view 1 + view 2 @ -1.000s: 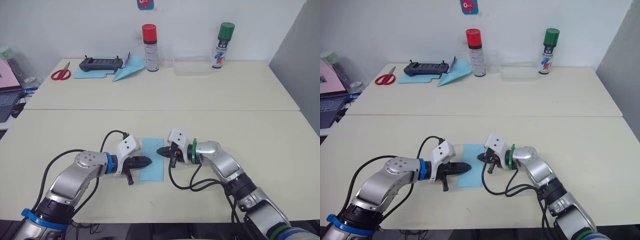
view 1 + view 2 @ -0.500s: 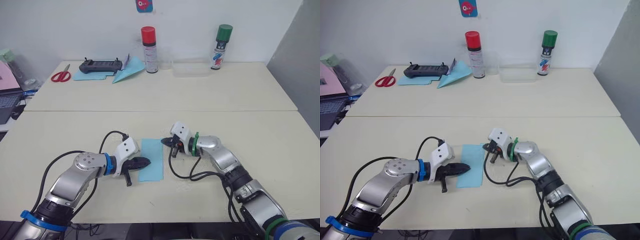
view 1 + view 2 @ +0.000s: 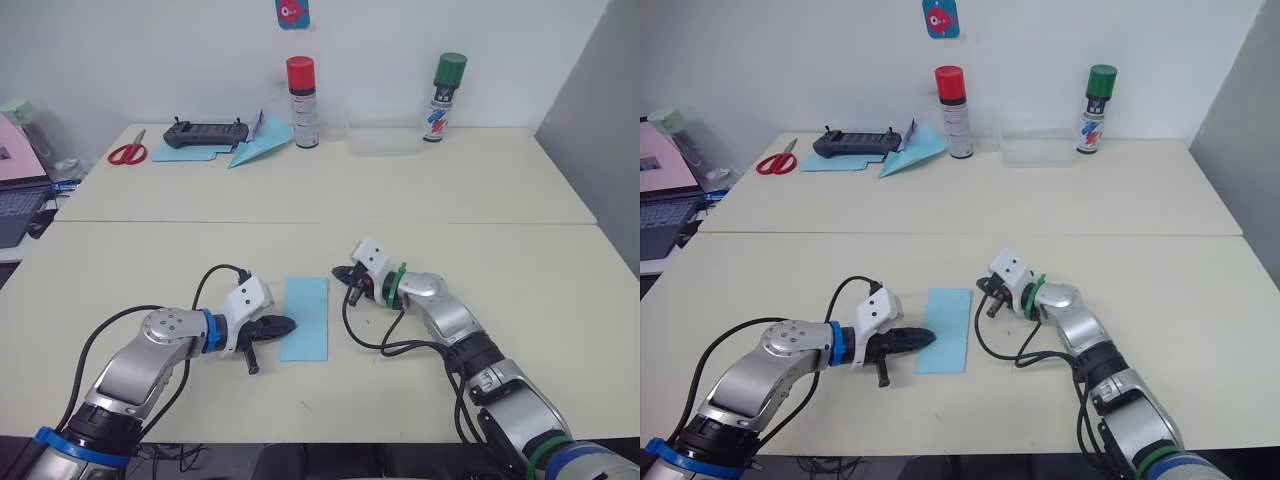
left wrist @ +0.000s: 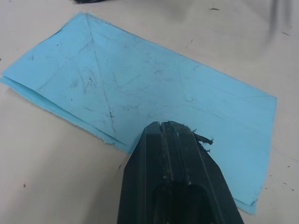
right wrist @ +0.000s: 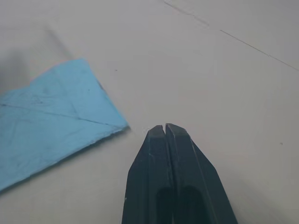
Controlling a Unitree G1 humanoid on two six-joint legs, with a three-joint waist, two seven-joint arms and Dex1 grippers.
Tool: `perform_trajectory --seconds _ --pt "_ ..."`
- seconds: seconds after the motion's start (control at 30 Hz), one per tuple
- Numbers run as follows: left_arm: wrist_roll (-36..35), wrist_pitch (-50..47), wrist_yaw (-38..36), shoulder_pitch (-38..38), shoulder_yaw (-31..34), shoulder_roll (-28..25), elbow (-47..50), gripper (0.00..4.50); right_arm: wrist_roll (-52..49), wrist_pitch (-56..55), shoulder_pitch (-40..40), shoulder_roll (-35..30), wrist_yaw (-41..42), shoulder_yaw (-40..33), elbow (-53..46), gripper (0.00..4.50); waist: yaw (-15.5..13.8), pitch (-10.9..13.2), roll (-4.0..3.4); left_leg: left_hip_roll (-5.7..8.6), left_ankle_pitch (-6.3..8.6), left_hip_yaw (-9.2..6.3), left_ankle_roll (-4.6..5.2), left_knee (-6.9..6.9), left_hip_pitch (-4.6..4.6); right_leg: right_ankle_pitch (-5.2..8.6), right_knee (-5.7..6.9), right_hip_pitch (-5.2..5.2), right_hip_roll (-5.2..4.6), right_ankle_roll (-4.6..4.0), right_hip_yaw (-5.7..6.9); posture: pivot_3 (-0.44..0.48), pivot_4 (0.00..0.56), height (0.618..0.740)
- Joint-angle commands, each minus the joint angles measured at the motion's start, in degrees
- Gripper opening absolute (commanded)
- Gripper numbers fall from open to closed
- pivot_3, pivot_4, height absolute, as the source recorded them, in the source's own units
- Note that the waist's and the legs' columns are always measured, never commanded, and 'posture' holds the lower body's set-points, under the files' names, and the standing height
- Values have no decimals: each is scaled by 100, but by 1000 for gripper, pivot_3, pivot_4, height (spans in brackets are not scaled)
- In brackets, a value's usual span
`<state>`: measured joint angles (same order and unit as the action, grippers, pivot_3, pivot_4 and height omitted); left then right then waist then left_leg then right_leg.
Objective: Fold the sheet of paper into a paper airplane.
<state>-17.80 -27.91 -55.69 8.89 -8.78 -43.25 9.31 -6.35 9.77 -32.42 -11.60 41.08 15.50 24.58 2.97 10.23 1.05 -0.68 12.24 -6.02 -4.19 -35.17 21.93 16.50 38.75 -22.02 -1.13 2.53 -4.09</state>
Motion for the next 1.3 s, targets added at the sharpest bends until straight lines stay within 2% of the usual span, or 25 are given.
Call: perform_trajectory --seconds 0.03,0.07,0.23,0.3,0.53,0.8,1.1,1.3 --pt "219 -130 117 -140 -88 -2 -304 0 -279 233 111 -116 336 -146 -827 36 2 2 -4 0 0 4 0 6 7 0 0 6 0 1 -2 0 150 740" --pt "228 -127 109 -135 -85 3 -312 0 -270 319 159 -143 389 -105 -939 36 4 2 -4 0 0 5 0 15 14 -15 -1 -1 0 26 -1 0 150 740" --pt "308 -51 129 -27 -131 85 -419 0 -247 612 378 -98 594 101 -1287 36 -8 6 -11 -7 0 -10 1 32 10 -8 5 -5 8 17 15 0 150 740" --pt "335 -23 139 16 -148 119 -478 0 -206 695 417 -45 664 200 -1278 36 -19 7 -11 -5 0 -8 0 30 10 8 4 -4 6 -12 12 0 150 740" --pt "374 21 128 93 -205 168 -551 0 145 870 373 -57 663 567 -997 36 -58 8 -11 0 -3 -2 -2 27 7 9 -5 -7 -2 -12 8 0 150 740" --pt "398 89 111 113 -231 174 -598 0 212 1117 660 -584 1566 1149 -1446 36 -73 1 -9 0 -2 -2 -2 29 -5 10 -22 -5 -2 -12 9 0 150 740" --pt "393 86 148 66 -153 156 -618 0 183 1279 672 -598 1907 1347 -1560 36 -70 -4 -8 -3 -2 -3 -2 31 -8 10 -22 -4 -2 -12 10 0 150 740" --pt "401 82 137 -35 -132 109 -560 0 -23 1802 829 -849 2442 1565 -2088 36 -64 -5 -9 -5 -1 -3 -3 34 -7 11 -24 -5 -2 -13 11 0 150 740"
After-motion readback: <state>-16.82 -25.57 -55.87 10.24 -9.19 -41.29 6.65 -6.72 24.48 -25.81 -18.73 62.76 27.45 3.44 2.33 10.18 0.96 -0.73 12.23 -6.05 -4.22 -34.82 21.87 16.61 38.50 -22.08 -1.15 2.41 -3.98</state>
